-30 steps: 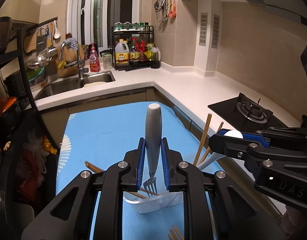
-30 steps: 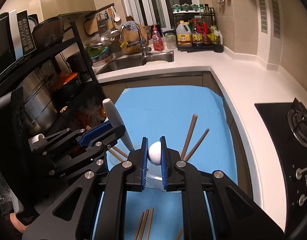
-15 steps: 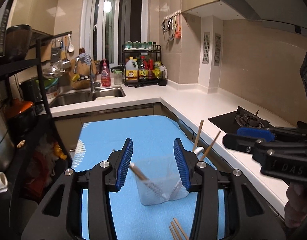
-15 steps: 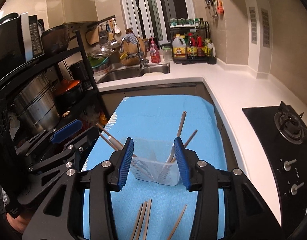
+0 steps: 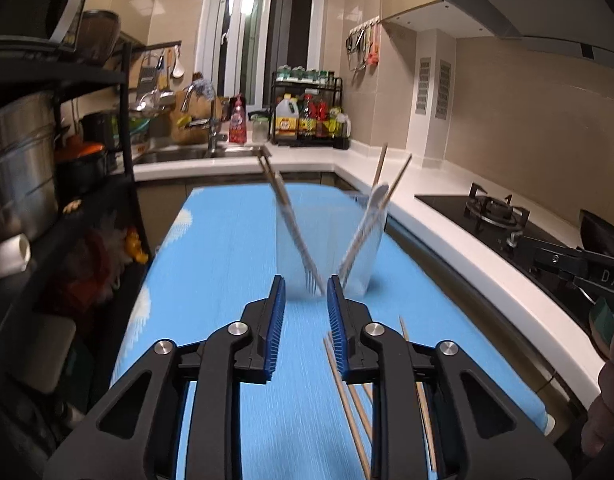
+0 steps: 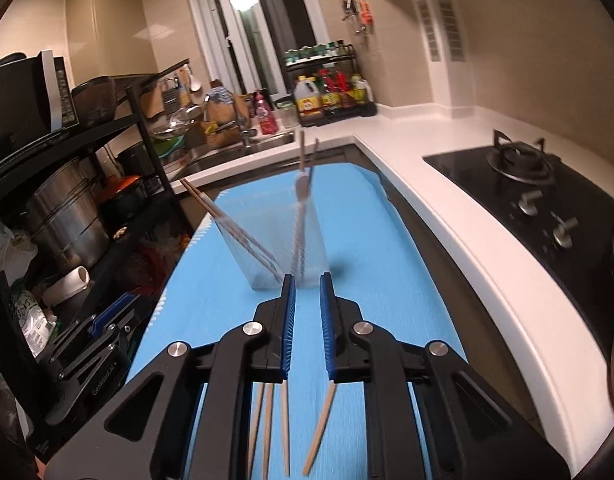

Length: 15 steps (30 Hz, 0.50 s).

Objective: Organize utensils
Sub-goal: 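Move both open tools down over the loose wooden chopsticks on the cloth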

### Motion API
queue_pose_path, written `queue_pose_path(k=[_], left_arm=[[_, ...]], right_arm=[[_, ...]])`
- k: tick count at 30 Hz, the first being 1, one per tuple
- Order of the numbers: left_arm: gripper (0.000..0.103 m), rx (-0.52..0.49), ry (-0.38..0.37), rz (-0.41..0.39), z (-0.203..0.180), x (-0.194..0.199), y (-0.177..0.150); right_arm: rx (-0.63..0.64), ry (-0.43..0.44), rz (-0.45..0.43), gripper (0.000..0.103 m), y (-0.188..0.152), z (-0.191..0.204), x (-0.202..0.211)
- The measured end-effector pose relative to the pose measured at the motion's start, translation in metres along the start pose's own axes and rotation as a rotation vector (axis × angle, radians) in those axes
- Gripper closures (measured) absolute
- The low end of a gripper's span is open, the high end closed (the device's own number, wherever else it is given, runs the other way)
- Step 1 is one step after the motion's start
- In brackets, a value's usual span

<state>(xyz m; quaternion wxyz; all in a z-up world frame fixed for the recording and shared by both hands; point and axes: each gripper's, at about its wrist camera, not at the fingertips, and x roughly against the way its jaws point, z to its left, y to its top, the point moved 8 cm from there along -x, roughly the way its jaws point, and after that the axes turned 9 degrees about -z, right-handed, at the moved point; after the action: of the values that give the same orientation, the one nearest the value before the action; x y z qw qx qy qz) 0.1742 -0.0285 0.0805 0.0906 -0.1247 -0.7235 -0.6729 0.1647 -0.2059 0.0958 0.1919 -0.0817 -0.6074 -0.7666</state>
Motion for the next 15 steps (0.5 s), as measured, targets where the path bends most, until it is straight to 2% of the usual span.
queue_pose_path(k=[5,9,12,15], left_arm=[[0.083,0.053,0.03,0.091,-0.003,0.016,-0.057],[0.083,0.078,-0.002,0.195,-0.016,0.022,-0.109],[0.082,0.087,-0.027,0.27,-0.026,0.022,-0.142],[0.082,0.076,-0.038,0.3,-0.033,0.022,-0.155]], right_arm=[[-0.014,-0.018,0.081,0.089,-0.065,-0.009,0.006],[-0.027,-0.03,0.172,0.087,-0.111,-0.015,-0.006],[-0.049,-0.021,0.228,0.087,-0.127,-0.017,-0.018],[-0.054,-0.03,0.255,0.085,-0.138,-0.017,-0.026]])
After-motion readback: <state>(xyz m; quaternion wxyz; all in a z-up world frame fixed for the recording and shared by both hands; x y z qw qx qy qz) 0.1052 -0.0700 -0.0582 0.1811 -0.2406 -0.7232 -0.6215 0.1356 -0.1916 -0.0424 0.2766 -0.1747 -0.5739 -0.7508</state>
